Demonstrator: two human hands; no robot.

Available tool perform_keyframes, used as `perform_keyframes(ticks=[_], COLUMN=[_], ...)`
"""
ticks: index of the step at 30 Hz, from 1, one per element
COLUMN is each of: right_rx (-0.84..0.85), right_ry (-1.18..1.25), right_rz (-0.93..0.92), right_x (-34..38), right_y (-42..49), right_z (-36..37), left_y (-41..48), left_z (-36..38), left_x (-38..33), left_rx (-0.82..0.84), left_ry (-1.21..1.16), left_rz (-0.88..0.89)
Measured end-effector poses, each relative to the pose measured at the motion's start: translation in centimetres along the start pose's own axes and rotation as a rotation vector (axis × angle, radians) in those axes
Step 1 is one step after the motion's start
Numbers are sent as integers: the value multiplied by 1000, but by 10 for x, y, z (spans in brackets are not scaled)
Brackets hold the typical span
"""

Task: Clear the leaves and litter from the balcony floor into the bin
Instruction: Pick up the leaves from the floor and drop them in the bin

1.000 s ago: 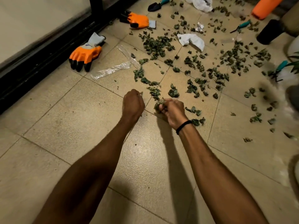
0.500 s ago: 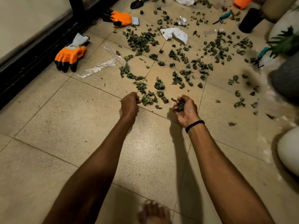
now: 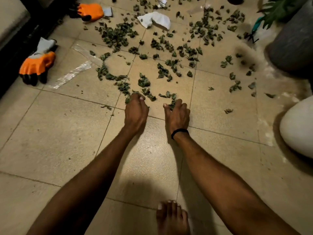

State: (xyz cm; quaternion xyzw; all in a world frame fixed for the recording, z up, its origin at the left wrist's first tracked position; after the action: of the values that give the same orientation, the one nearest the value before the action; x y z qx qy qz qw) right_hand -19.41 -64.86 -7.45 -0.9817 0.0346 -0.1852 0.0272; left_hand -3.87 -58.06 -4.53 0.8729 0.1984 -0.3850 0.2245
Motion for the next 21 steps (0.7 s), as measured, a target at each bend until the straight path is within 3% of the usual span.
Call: perform_keyframes(ticks=[3, 8, 15, 18, 21], right_rx=[112, 158, 422, 317, -2], right_ry=[118, 590, 1347, 1341, 931], right_rz=[105, 270, 686, 702, 627], right_x=[2, 0, -4, -39, -94], right_y=[12, -10, -2, 11, 33], right_z=[-2, -17, -24, -43, -65], left_y=[8, 21, 44, 36, 17], left_z=[11, 18, 36, 53, 77], left_x=[-9, -38, -59, -70, -80], left_rx=[71, 213, 367, 360, 355], left_ry=[56, 149, 211, 232, 273], left_rz=[21, 72, 185, 224, 226])
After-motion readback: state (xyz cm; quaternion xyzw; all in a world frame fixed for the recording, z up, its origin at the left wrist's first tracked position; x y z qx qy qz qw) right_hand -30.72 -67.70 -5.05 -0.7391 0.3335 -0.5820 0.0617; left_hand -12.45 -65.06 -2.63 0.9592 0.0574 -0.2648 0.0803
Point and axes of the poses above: each hand's wrist, its own y-axis towards the middle knuckle, its own z-axis out of the palm, x = y × z, the point moved 3 cm from there along y, towards the middle knuckle, and after that the axes turned 8 degrees about z, right-handed, at the moved point
